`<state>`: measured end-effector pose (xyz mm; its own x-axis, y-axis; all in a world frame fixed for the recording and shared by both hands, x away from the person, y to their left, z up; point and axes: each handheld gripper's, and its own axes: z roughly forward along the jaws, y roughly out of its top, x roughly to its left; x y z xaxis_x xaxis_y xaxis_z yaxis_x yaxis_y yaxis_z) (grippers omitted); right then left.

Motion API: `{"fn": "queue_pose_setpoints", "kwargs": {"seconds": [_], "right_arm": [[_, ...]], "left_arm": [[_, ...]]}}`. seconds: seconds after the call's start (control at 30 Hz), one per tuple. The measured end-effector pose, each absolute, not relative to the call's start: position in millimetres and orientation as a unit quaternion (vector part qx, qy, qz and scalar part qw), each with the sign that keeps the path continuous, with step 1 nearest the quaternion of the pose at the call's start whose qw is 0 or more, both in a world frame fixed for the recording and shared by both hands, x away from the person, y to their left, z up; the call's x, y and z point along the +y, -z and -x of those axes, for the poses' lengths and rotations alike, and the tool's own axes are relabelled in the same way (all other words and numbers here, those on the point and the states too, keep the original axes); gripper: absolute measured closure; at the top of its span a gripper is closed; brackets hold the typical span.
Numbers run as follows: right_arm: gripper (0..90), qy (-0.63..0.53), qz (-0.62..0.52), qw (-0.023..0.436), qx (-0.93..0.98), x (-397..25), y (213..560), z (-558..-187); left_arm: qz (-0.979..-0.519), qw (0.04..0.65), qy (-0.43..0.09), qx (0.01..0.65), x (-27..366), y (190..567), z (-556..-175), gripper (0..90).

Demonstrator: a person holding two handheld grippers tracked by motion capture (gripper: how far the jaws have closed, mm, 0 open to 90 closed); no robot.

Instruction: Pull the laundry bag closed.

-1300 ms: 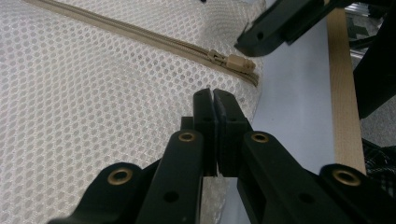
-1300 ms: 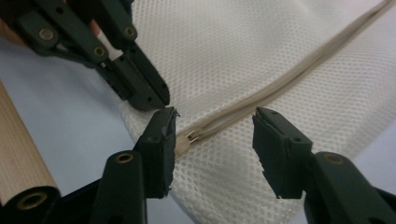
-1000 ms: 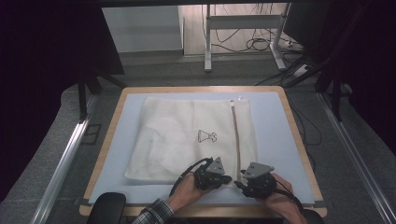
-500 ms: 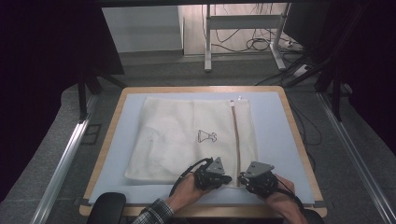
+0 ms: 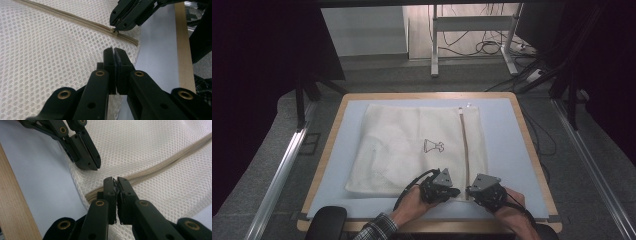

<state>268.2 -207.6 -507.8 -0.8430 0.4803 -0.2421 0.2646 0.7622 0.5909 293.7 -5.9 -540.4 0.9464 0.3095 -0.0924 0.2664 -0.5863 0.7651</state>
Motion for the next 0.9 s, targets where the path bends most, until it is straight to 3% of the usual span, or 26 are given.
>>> {"fn": "queue_pose_setpoints", "kwargs": {"seconds": [0.6,0.9], "right_arm": [[85.4,-0.278,-0.222,0.176,0.918,-208.3,507.8,-272.1],[85.5,-0.279,-0.225,0.176,0.917,-207.9,507.7,-273.0]], "left_arm": [[-0.885,0.437,-0.006,0.162,-17.3,539.7,-290.1,88.6],[-0.899,0.415,-0.023,0.135,-20.2,538.6,-291.0,89.7]]}}
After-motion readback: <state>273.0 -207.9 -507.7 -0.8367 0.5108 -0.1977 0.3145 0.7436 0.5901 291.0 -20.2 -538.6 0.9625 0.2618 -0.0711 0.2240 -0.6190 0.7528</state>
